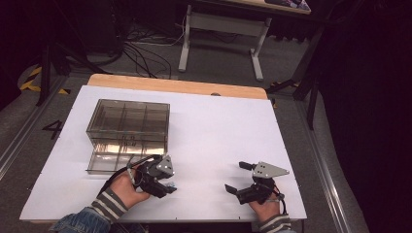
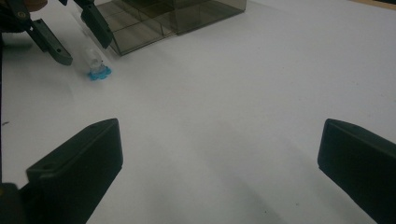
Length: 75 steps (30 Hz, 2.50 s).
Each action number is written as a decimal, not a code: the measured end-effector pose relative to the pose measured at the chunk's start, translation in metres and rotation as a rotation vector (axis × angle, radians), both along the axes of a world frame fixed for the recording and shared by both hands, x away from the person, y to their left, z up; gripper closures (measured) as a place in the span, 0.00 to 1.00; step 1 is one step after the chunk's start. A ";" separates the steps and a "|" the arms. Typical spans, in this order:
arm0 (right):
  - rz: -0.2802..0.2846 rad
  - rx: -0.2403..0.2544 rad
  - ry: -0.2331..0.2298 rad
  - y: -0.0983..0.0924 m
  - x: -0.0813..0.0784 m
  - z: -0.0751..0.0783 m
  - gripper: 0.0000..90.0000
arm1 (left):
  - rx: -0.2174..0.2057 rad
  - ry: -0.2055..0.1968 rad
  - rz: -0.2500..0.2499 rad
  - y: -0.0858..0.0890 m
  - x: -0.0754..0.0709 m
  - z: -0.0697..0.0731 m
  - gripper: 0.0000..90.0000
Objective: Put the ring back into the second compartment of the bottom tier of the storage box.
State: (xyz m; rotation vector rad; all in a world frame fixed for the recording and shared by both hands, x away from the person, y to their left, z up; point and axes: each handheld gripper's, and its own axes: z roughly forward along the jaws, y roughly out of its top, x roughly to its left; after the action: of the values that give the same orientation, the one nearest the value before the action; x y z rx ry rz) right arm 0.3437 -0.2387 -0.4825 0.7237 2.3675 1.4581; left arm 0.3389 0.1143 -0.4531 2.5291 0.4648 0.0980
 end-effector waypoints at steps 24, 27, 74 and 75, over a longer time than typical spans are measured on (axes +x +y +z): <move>-0.002 -0.001 -0.003 0.000 0.000 0.000 0.01 | 0.103 -0.012 -0.028 -0.009 -0.001 -0.010 0.71; -0.003 -0.001 -0.003 0.000 0.000 0.000 0.01 | 0.107 -0.011 -0.021 -0.008 -0.001 -0.009 0.72; -0.005 -0.001 -0.001 0.000 0.000 0.000 0.01 | 0.012 -0.057 0.005 0.004 -0.008 0.019 0.83; -0.005 -0.002 -0.002 0.000 0.000 0.000 0.01 | 0.012 -0.059 0.008 0.005 -0.008 0.020 0.83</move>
State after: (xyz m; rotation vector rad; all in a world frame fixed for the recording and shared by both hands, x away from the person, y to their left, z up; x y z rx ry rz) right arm 0.3437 -0.2389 -0.4825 0.7262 2.3636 1.4535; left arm 0.3306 0.1189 -0.4334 2.5286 0.4520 0.1777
